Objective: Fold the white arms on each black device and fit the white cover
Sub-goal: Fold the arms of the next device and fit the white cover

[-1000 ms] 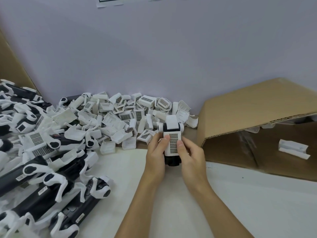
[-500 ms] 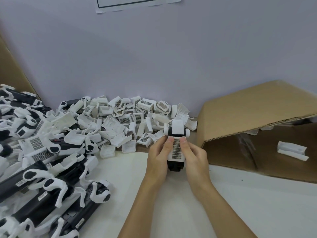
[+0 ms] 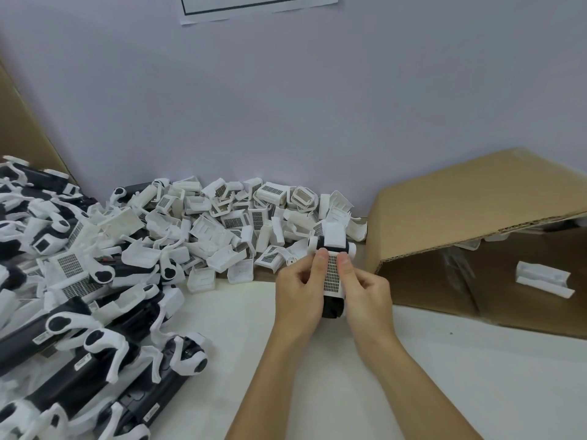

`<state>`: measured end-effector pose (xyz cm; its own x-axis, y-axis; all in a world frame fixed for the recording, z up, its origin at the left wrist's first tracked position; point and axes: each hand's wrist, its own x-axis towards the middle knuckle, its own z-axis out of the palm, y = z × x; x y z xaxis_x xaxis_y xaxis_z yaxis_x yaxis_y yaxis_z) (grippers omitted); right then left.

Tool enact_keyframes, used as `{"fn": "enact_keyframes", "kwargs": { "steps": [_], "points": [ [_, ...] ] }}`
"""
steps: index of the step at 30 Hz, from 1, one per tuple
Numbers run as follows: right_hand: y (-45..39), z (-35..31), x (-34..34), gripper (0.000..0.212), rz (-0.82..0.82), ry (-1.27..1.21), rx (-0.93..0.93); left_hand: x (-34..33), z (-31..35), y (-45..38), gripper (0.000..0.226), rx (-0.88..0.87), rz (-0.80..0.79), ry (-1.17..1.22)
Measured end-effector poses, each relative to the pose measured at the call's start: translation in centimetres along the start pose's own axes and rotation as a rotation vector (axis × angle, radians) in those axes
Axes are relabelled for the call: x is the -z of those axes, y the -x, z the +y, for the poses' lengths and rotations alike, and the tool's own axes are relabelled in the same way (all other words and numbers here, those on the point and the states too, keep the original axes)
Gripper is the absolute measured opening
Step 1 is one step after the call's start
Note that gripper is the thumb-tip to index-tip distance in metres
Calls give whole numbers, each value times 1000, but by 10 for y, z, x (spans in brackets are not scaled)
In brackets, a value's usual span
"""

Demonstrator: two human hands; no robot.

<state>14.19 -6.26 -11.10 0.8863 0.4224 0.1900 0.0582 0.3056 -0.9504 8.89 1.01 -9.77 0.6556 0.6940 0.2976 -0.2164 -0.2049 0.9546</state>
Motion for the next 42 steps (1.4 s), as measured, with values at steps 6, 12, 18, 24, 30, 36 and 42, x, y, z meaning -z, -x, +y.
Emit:
{"fn": "enact_keyframes", "kwargs": {
  "steps": [6, 12, 18, 24, 30, 36, 42],
  "points": [
    [-3, 2, 3, 38, -69, -51, -49, 4, -2, -2, 21, 60, -145, 131],
    [-2, 1, 1, 31, -30, 134, 44, 4, -4, -2, 21, -30, -103, -18],
    [1, -1, -2, 25, -102, 55, 59, 8, -4, -5, 25, 103, -95, 192],
    [1, -1, 2, 26, -96, 61, 45, 14, -6, -4, 30, 84, -248, 205],
    [1, 1, 0, 27, -51, 99, 54, 14, -7, -4, 31, 61, -231, 120],
    [0, -2, 3, 28, -102, -70, 1, 7, -6, -3, 24, 69, -124, 219],
    [-2, 1, 0, 37, 17, 108, -13, 3, -7, -4, 32, 13, -56, 25]
  ]
}}
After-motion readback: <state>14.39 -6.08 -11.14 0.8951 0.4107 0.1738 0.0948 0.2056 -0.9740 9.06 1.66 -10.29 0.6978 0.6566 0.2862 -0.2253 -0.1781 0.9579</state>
